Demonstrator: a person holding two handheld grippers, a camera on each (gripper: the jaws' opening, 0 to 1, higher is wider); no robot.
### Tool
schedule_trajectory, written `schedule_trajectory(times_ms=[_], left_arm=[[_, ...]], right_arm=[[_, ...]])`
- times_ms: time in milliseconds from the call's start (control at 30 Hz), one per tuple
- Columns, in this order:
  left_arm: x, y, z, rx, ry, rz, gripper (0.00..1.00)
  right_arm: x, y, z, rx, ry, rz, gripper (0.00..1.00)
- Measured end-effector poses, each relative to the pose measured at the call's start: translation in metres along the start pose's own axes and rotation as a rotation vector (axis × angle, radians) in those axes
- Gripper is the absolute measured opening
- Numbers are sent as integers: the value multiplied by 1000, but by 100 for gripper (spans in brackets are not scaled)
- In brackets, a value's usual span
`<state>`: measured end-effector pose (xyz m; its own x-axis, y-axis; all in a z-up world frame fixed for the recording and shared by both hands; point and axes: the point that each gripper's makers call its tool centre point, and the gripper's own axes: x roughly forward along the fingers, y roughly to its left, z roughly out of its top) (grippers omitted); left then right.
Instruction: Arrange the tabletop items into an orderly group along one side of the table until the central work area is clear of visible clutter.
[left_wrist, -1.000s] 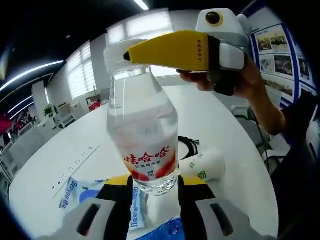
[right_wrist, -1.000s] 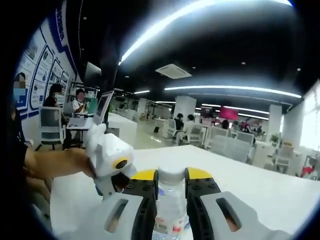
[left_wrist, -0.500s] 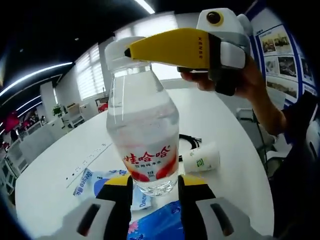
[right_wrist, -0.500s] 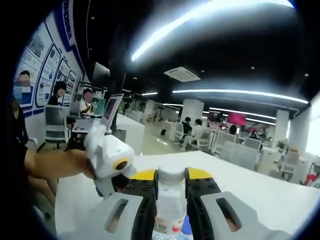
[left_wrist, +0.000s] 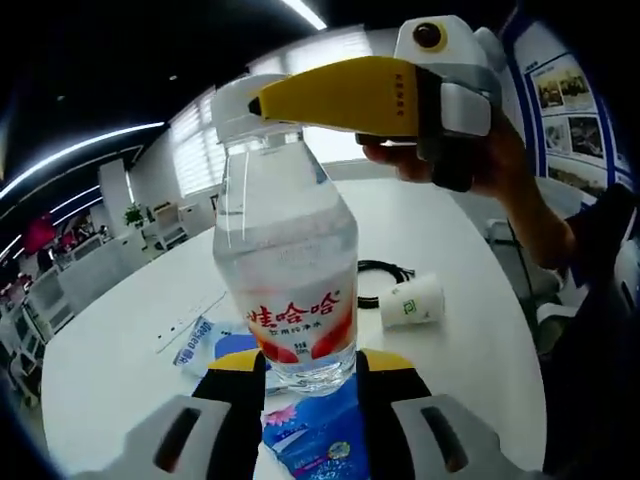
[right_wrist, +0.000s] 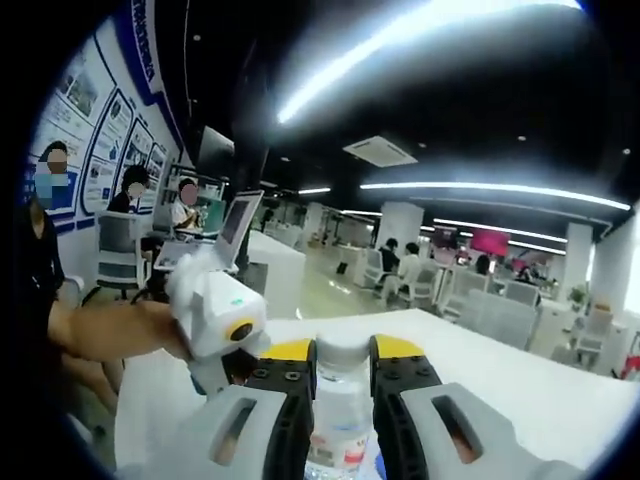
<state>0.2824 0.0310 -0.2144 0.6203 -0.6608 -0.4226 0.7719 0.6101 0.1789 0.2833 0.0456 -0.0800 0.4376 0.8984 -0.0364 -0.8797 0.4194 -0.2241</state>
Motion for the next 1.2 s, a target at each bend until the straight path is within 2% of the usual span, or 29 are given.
schedule_trajectory(times_ms=[200, 267, 567, 833, 1200], left_arm=[[-20, 12, -11, -11, 9, 44, 35], [-26, 23, -15, -19, 10, 56, 35], [-50, 36, -33, -48, 27, 107, 35], [-60, 45, -47, -59, 54, 135, 35], [-64, 54, -61, -77, 72, 149, 35]], right_arm=[[18, 12, 5, 8, -18, 32, 17], [25, 17, 6, 9, -19, 44, 17], [50, 36, 7, 17, -31, 95, 17], [67, 48, 3, 26, -27, 126, 17], [82, 53, -4, 38, -16, 140, 17]])
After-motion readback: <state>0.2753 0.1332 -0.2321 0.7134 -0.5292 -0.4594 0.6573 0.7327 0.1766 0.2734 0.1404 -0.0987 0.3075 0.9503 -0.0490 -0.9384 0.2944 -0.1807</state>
